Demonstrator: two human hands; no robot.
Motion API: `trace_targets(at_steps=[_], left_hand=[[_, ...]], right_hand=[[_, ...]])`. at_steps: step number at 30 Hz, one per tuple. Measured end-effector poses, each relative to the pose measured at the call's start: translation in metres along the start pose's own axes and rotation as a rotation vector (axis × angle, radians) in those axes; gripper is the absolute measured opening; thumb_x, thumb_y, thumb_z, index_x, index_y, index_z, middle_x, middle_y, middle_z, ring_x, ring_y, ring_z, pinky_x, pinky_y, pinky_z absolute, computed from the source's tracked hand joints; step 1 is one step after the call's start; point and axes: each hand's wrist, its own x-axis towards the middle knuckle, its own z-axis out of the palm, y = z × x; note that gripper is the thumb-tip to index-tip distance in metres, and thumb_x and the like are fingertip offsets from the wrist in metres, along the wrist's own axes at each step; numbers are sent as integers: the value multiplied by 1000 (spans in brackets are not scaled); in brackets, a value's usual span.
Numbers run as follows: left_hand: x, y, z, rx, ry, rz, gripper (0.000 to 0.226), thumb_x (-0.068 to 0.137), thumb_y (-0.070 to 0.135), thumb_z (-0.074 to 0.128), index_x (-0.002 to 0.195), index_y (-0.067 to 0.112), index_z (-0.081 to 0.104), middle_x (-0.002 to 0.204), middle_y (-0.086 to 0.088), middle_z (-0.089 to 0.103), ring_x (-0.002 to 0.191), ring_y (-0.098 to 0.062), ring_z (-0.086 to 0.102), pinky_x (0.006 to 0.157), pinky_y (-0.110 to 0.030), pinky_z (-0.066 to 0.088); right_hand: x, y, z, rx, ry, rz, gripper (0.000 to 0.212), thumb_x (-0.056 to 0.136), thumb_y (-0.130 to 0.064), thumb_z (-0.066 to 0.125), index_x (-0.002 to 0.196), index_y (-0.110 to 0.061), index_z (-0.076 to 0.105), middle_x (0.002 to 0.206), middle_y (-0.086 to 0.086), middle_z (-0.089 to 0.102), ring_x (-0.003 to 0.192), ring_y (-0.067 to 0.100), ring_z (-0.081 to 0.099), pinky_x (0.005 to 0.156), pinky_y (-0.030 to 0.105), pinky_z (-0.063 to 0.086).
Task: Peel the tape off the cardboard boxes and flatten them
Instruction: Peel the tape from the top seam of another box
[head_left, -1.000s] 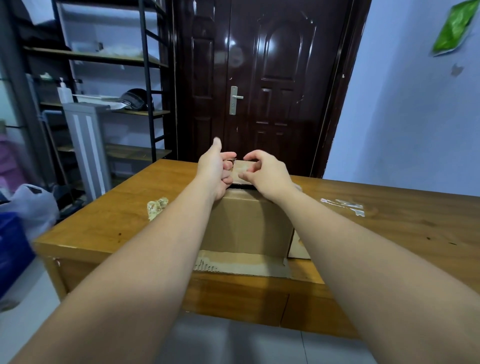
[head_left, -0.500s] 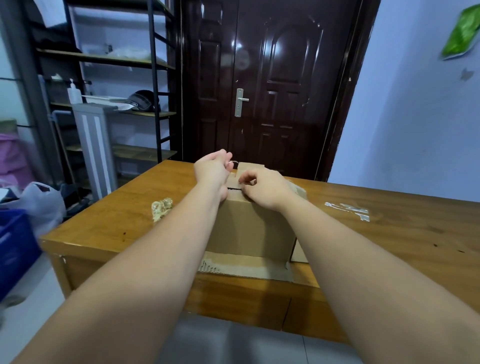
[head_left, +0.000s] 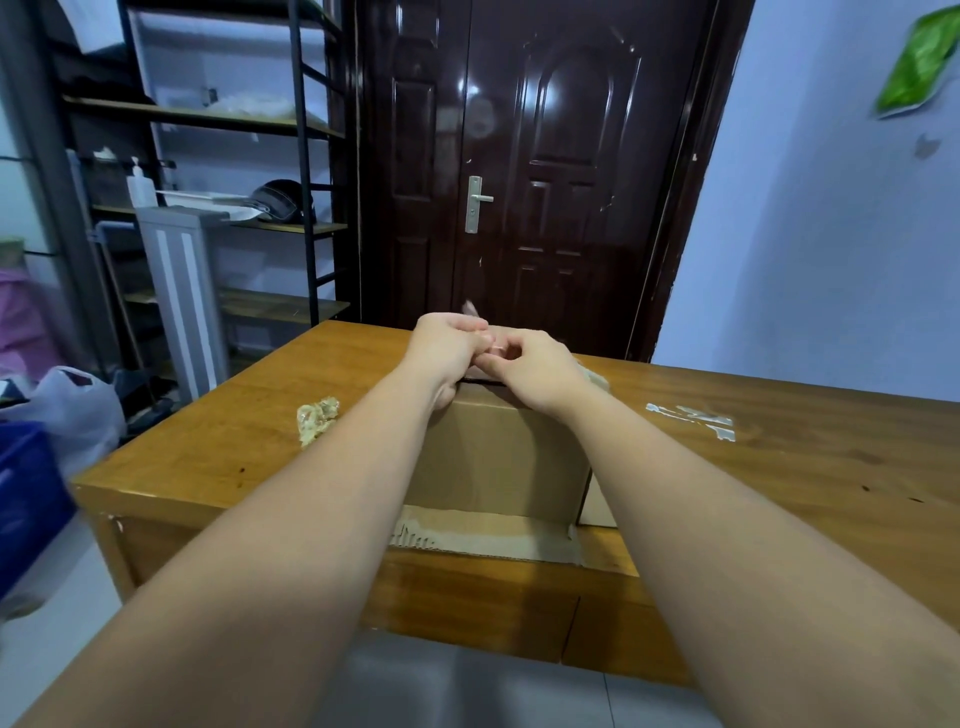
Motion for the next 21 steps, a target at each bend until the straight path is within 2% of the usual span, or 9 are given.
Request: trace_targets(at_steps=[2, 4, 7, 11, 14, 16, 17, 19, 21], left_hand=[[0, 0, 0, 31, 14, -16, 20, 87, -8, 59, 100, 7, 63, 101, -17, 66, 94, -30, 66, 91, -41, 53], [1, 0, 2, 66, 14, -25, 18, 87, -9, 59, 98, 6, 62, 101, -20, 66, 89, -31, 67, 89, -42, 55], [1, 0, 3, 139, -10, -15, 15, 88, -5, 59, 102, 0, 64, 99, -23, 67, 81, -29, 66, 86, -42, 56], [0, 0, -1, 75, -102, 8, 13, 92, -6, 55, 94, -5, 67, 88, -21, 68, 72, -24, 66, 75, -32, 59], [-3, -1, 0, 81, -54, 89, 16, 94, 0, 54, 96, -5, 69, 85, -13, 68, 77, -21, 68, 72, -27, 58], [-7, 1, 2, 132, -36, 137, 18, 96, 8, 53, 97, -3, 68, 92, 2, 61, 74, -6, 64, 53, -17, 52], [-7, 2, 3, 152, -35, 145, 21, 98, 14, 51, 97, 0, 67, 94, 6, 57, 74, -7, 60, 49, -17, 47], [-5, 3, 3, 112, 32, 113, 24, 100, 21, 43, 90, 9, 61, 82, 1, 57, 70, -16, 53, 56, -23, 42], [-4, 7, 4, -67, 131, 9, 24, 99, 20, 37, 83, 11, 52, 70, -3, 56, 58, -17, 48, 56, -25, 39]], right_hand=[[1, 2, 0, -4, 16, 17, 22, 91, -33, 63, 89, -12, 66, 82, -5, 63, 79, 13, 56, 71, 31, 42], [2, 2, 0, -31, 21, 15, 19, 91, -30, 63, 91, -12, 65, 86, -1, 64, 82, 15, 55, 69, 30, 41], [0, 2, -1, -50, 36, -3, 16, 92, -26, 63, 93, -10, 67, 84, -2, 63, 80, 14, 53, 60, 20, 37], [-2, 3, -4, 53, 73, -5, 13, 91, -21, 65, 88, -9, 63, 70, -11, 55, 67, 7, 48, 59, 17, 36], [-1, 2, -4, 98, 83, -2, 13, 92, -22, 64, 86, -10, 65, 66, -13, 54, 62, 1, 47, 55, 11, 34], [-1, 2, -5, 137, 95, 6, 18, 91, -24, 65, 86, -7, 67, 67, -11, 57, 62, 3, 48, 56, 15, 36], [-1, 3, -5, 145, 98, 11, 20, 90, -25, 65, 86, -6, 67, 69, -8, 58, 64, 7, 49, 59, 19, 36], [-1, 4, -5, 113, 92, 9, 25, 91, -30, 65, 87, -5, 68, 72, -2, 60, 68, 12, 50, 59, 23, 37], [-1, 3, -3, 88, 76, 7, 32, 89, -38, 66, 86, -6, 68, 72, 0, 61, 70, 13, 51, 61, 24, 38]])
